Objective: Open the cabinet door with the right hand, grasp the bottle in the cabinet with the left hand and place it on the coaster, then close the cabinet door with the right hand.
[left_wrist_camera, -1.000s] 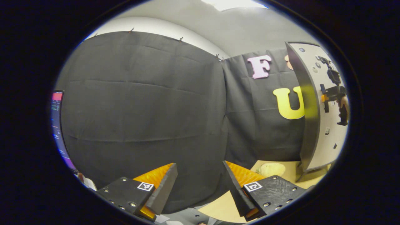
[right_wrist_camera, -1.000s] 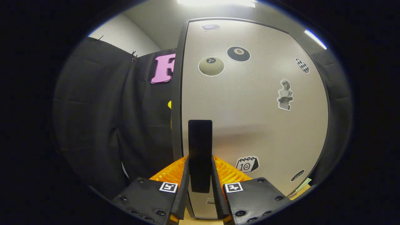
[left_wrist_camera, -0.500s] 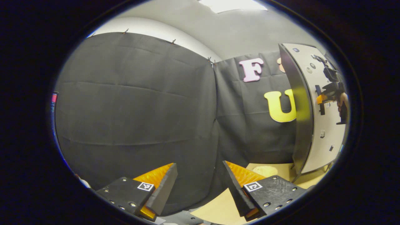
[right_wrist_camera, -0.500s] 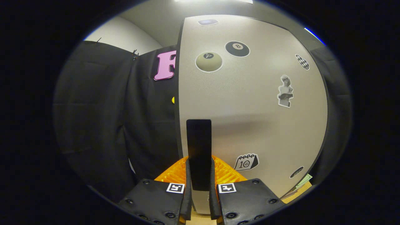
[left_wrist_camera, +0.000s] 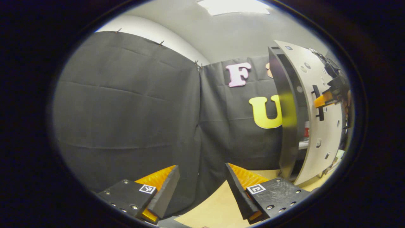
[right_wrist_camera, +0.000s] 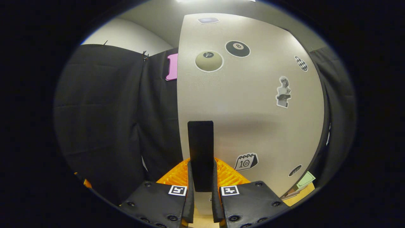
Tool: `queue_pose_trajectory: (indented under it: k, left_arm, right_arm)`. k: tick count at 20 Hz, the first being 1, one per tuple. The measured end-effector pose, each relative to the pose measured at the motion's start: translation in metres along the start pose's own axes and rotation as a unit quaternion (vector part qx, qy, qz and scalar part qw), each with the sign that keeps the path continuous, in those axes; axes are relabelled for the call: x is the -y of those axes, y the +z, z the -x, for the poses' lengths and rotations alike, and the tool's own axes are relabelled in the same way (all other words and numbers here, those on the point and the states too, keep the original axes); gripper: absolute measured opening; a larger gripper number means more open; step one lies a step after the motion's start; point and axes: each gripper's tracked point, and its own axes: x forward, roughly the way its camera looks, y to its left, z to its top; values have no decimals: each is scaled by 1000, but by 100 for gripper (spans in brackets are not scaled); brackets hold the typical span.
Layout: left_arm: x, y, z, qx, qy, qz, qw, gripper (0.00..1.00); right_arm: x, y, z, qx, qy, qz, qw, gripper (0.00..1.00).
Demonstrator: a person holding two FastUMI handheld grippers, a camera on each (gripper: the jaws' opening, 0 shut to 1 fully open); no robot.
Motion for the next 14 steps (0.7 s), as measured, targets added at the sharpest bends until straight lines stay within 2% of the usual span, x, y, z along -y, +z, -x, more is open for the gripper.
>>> queue_pose_trajectory:
  k: [5,11,12,14]
  left_arm:
    - [24,6,32,7,-41,8,999,87]
    - [97,16,40,8,-83,4,997,86]
    - [107,18,46,7,-91,2,996,90]
    - [121,23,56,10,-101,-4,995,86]
  right_arm:
    - [4,-2,15,0,27,10,1000,25]
    - [11,-4,34,-4,66,14,998,25]
    - [12,-5,37,-4,70,15,997,25]
    - [15,-5,41,-2,79,15,997,25]
